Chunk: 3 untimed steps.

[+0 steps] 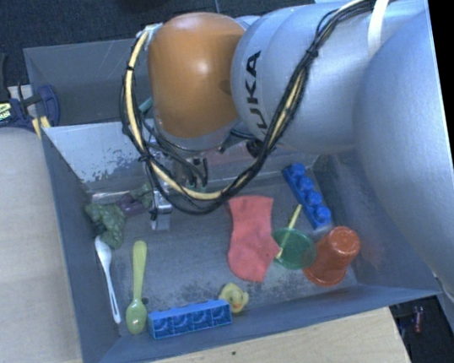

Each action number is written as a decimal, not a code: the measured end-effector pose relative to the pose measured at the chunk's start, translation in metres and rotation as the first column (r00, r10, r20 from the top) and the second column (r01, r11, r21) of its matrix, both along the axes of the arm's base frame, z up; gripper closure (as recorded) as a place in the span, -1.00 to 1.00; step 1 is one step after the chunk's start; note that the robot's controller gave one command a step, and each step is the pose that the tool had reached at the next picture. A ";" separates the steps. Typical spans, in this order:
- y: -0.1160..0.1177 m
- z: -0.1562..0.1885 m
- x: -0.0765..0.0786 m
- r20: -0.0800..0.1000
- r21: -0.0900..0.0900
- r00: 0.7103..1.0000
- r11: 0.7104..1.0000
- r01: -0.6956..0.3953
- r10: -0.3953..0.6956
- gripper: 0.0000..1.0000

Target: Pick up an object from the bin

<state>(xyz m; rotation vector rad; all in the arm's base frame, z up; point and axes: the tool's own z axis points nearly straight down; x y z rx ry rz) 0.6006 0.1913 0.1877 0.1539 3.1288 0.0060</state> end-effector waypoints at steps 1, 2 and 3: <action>0.000 0.009 -0.018 -0.002 -0.001 1.000 1.000 0.016 -0.016 -1.00; -0.038 -0.048 -0.018 0.005 0.000 1.000 1.000 -0.010 0.010 -1.00; -0.052 -0.039 -0.023 -0.005 0.000 1.000 1.000 0.007 -0.007 -1.00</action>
Offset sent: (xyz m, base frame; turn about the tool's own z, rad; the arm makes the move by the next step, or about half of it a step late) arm -0.0184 -0.0845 -0.1177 -0.0344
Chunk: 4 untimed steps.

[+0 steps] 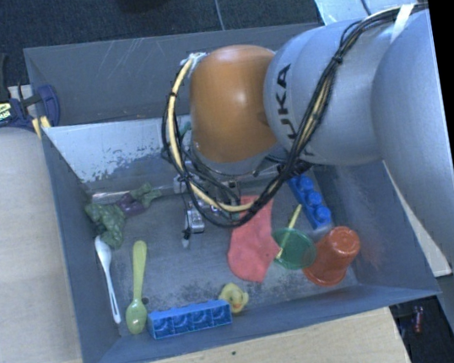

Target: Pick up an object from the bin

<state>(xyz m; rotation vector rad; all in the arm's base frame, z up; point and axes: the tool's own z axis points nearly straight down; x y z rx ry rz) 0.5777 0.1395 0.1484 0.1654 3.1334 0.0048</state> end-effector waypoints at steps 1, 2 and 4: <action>-0.048 -0.003 0.009 0.016 -0.002 0.997 0.997 -0.078 0.078 -1.00; -0.067 -0.019 0.027 0.015 0.003 1.000 1.000 -0.011 0.011 -1.00; -0.166 -0.075 0.040 0.026 0.006 0.999 1.000 -0.019 0.019 1.00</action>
Offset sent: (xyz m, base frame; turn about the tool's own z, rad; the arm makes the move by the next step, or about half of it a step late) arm 0.0273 -0.0658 -0.0179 -0.0129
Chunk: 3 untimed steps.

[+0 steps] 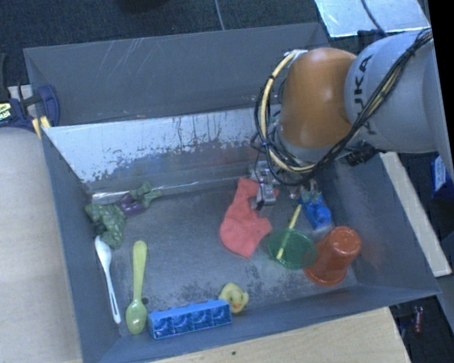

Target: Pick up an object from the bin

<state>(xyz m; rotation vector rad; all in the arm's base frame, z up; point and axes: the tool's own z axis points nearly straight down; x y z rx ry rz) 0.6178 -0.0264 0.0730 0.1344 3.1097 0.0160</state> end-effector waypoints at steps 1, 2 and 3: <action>0.000 0.000 0.000 0.000 0.000 1.000 1.000 0.000 0.000 1.00; 0.008 0.081 -0.002 -0.004 -0.001 0.999 0.999 -0.036 0.036 1.00; 0.003 0.064 0.004 0.002 -0.010 0.947 0.947 -0.321 0.322 1.00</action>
Offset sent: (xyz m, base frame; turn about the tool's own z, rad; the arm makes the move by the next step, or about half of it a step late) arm -0.0019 0.0190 0.1834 -0.0792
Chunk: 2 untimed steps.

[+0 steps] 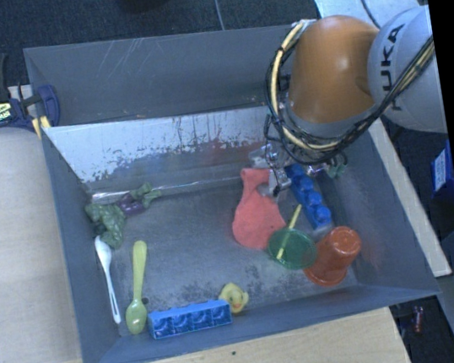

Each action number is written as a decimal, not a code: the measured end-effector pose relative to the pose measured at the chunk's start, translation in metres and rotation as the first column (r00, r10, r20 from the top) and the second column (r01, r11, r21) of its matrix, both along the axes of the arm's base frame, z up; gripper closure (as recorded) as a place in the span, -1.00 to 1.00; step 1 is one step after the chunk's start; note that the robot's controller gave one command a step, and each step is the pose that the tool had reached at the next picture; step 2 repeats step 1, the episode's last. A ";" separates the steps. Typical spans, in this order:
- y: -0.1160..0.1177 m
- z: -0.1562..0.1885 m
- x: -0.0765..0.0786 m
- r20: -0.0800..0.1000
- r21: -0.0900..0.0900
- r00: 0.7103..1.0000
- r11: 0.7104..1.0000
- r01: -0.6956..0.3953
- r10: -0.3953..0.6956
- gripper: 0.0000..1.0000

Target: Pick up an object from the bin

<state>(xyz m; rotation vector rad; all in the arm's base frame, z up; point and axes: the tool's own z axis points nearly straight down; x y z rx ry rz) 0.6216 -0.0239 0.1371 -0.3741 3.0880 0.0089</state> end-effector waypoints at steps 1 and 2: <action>0.006 0.063 -0.002 -0.002 -0.002 0.996 0.996 -0.089 0.089 1.00; 0.006 0.063 -0.002 -0.002 -0.002 0.996 0.996 -0.089 0.089 1.00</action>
Offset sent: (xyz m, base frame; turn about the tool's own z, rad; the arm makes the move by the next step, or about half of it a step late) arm -0.0166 0.1223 -0.0671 -0.1764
